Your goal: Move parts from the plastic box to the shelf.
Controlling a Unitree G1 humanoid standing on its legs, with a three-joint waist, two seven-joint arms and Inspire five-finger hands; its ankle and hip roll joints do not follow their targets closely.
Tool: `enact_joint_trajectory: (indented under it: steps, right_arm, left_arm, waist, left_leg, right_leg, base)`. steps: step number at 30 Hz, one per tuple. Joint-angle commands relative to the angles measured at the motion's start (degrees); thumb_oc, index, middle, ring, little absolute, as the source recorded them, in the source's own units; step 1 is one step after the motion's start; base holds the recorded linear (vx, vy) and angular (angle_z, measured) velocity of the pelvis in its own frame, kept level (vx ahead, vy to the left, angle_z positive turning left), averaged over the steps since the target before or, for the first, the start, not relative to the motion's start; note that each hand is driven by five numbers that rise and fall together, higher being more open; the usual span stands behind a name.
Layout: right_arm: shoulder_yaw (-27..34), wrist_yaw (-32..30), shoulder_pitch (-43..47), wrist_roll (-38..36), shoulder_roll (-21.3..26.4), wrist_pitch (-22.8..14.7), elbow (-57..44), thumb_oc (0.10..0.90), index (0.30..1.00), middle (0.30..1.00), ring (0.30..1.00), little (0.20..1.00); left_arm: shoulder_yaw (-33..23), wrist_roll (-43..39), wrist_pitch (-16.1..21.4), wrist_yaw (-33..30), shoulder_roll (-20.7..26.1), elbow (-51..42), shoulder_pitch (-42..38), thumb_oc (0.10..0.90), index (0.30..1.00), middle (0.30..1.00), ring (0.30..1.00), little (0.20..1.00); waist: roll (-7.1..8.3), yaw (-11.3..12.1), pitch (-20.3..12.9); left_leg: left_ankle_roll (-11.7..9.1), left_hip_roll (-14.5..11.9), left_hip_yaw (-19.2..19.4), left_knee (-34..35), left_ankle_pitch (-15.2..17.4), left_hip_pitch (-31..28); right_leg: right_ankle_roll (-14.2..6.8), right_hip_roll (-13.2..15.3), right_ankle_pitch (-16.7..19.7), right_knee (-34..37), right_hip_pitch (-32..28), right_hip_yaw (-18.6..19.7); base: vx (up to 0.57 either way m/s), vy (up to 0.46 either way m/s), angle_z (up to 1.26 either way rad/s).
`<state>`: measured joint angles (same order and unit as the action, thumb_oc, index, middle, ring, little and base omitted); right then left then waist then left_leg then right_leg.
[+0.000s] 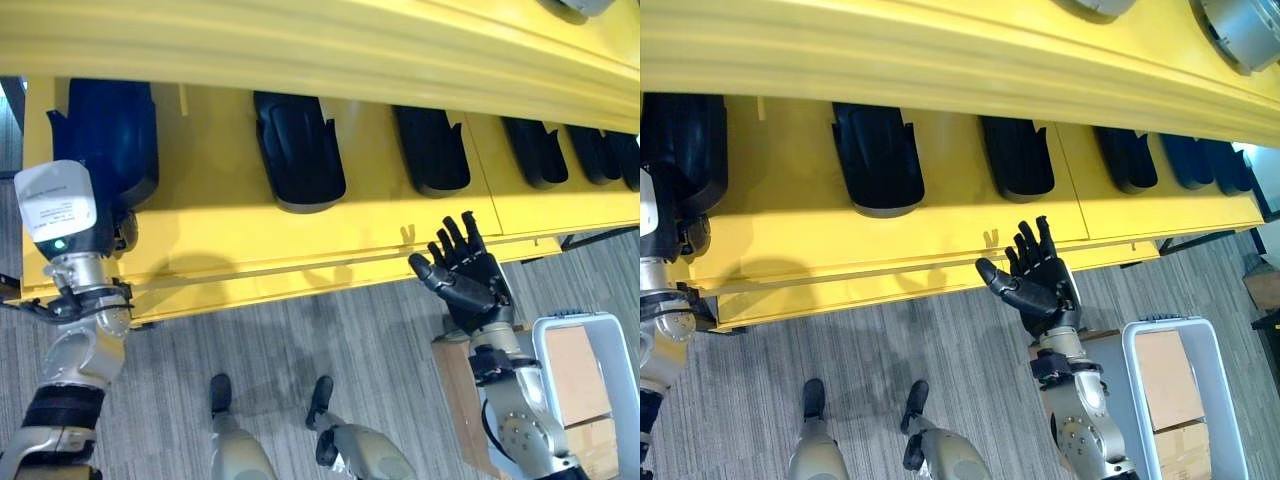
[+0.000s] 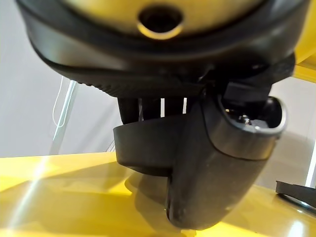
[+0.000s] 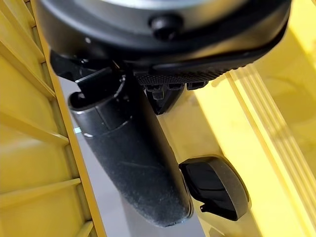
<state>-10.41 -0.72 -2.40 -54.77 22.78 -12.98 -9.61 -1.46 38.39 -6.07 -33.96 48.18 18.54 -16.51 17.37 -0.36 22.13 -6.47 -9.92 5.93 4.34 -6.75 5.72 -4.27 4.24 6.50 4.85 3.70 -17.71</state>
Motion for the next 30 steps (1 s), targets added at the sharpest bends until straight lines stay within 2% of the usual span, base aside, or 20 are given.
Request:
enact_joint_trajectory:
  steps: [1,4,5,6,19,24,30]
  right_arm:
    - [3.91,2.13,3.44,-1.84,1.17,-5.17,-9.01,0.9,1.0,1.0,1.0,1.0]
    - [4.17,2.13,3.48,-1.84,1.19,-5.07,-8.98,0.9,1.0,1.0,1.0,1.0]
    - [4.23,2.14,3.47,-1.9,1.17,-5.13,-8.9,0.9,1.0,1.0,1.0,1.0]
    - [4.2,2.2,3.51,-1.93,1.16,-5.15,-8.96,0.9,1.0,1.0,1.0,1.0]
    - [4.89,2.14,3.44,-2.03,1.23,-5.36,-8.45,0.9,1.0,1.0,1.0,1.0]
    - [5.36,2.08,3.46,-2.1,1.25,-5.68,-8.34,0.9,1.0,1.0,1.0,1.0]
    - [6.58,1.6,2.95,-1.55,0.85,-5.99,-8.04,0.9,1.0,1.0,1.0,1.0]
  left_arm:
    - [0.69,-1.55,-0.87,4.32,-0.61,6.83,3.73,0.4,0.3,0.3,0.3,0.3]
    - [1.18,-0.9,-0.66,4.61,-0.2,6.95,3.41,0.4,0.3,0.3,0.3,0.3]
    - [1.39,-0.53,-0.63,4.69,-0.05,6.85,3.32,0.549,0.509,0.509,0.509,0.509]
    - [1.65,-0.26,-0.51,4.8,0.06,6.94,3.26,0.9,1.0,1.0,1.0,1.0]
    - [4.01,2.73,1.48,6.15,2.52,6.63,3.18,0.9,1.0,1.0,1.0,1.0]
    - [3.9,3.89,2.75,6.4,4.35,5.91,5.14,0.9,1.0,1.0,1.0,1.0]
    - [0.53,3.09,3.94,7.3,4.29,2.91,10.09,0.9,1.0,1.0,1.0,1.0]
  waist:
    - [3.23,-1.08,-1.37]
    - [3.26,-1.1,-1.29]
    - [3.28,-1.14,-1.27]
    - [3.31,-1.17,-1.22]
    - [2.73,-1.0,-0.81]
    - [2.04,-0.75,-0.71]
    - [0.23,-0.02,-0.64]
  left_leg:
    - [0.98,-2.08,2.0,0.15,5.09,-4.1]
    - [0.96,-2.16,2.18,0.22,5.18,-4.34]
    - [0.97,-2.15,2.22,0.21,5.2,-4.39]
    - [0.99,-2.13,2.25,0.2,5.22,-4.43]
    - [1.1,-1.87,2.19,0.22,5.33,-4.89]
    - [1.17,-1.69,1.95,0.21,5.36,-4.93]
    - [1.47,-1.1,1.39,0.18,5.6,-5.19]
  right_leg:
    - [-4.14,4.78,-0.71,-4.42,2.24,0.49]
    - [-4.18,4.71,-0.68,-4.33,2.18,0.6]
    - [-4.19,4.69,-0.66,-4.32,2.17,0.64]
    - [-4.21,4.69,-0.63,-4.35,2.16,0.7]
    - [-4.25,4.84,-0.82,-4.39,1.64,0.74]
    - [-4.27,4.91,-0.86,-4.33,1.5,0.67]
    - [-4.33,5.49,-1.14,-4.59,0.96,0.38]
  base:
    - [0.0,0.0,0.0]
    - [0.0,0.0,0.0]
    - [0.0,0.0,0.0]
    - [0.0,0.0,0.0]
    - [0.0,0.0,0.0]
    - [0.0,0.0,0.0]
    - [0.0,0.0,0.0]
